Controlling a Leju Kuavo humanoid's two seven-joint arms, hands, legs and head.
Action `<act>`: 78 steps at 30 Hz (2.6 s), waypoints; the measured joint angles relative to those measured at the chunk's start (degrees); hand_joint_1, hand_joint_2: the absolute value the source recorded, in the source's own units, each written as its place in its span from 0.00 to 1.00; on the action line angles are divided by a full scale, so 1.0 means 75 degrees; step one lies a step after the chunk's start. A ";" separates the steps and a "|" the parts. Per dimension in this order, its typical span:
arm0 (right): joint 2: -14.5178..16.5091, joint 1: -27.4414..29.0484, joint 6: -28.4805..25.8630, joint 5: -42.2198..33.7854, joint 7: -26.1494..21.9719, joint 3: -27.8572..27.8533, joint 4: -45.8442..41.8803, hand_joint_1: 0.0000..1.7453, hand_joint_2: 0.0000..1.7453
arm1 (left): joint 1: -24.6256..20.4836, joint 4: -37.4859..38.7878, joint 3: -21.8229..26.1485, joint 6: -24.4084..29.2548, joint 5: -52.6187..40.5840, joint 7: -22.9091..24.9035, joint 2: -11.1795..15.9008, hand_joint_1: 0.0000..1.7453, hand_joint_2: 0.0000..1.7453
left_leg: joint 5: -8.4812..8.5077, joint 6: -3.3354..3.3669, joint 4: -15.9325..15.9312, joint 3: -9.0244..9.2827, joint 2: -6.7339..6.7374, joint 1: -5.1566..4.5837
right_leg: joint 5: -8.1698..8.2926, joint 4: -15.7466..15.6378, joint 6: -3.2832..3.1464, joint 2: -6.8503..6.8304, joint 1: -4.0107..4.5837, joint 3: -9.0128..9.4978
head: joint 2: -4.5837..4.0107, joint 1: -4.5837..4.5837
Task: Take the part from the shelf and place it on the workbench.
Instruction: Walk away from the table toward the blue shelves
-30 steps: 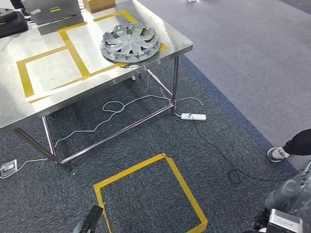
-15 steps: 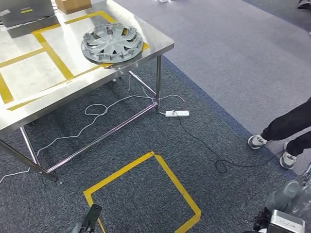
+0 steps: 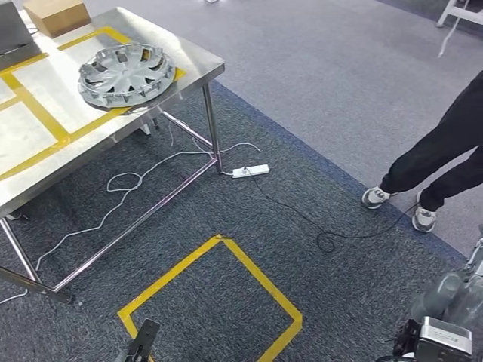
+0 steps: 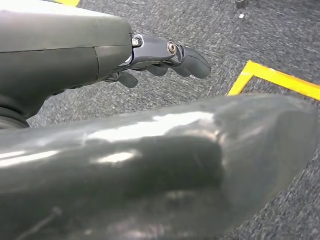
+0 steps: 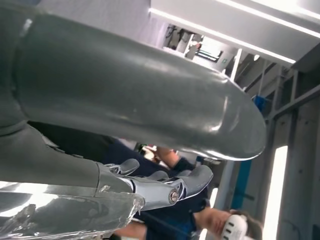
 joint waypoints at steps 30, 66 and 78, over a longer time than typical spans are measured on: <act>0.0397 -0.2109 0.2416 -0.0041 0.2715 -0.3696 1.2844 0.00 0.00 | 0.0077 0.0001 0.0008 0.0198 -0.0747 0.0658 -0.0023 0.00 0.00 | -0.0039 0.0022 -0.0143 0.0126 0.0011 -0.0006 | 0.0052 0.0018 0.0001 -0.0004 0.0018 -0.0080 | 0.0000 0.0085; 0.0732 -0.2265 0.2939 0.0090 0.2674 -0.4103 1.3509 0.00 0.00 | 0.0240 0.0000 0.0839 0.0625 0.0309 -0.0102 0.0334 0.00 0.00 | 0.0850 0.0076 -0.1355 0.0652 -0.0082 0.0044 | -0.0041 0.0169 0.0005 0.0310 0.0046 -0.0091 | 0.0000 0.0082; 0.0740 -0.2446 0.3139 0.0348 0.2110 -0.4109 1.3509 0.00 0.00 | 0.0184 0.0000 0.1219 -0.0303 0.0413 -0.0769 0.0348 0.00 0.00 | 0.1042 0.0196 -0.2024 0.0899 -0.0175 0.0021 | 0.0053 0.0028 0.0071 0.0327 0.0076 -0.0054 | 0.0000 0.0061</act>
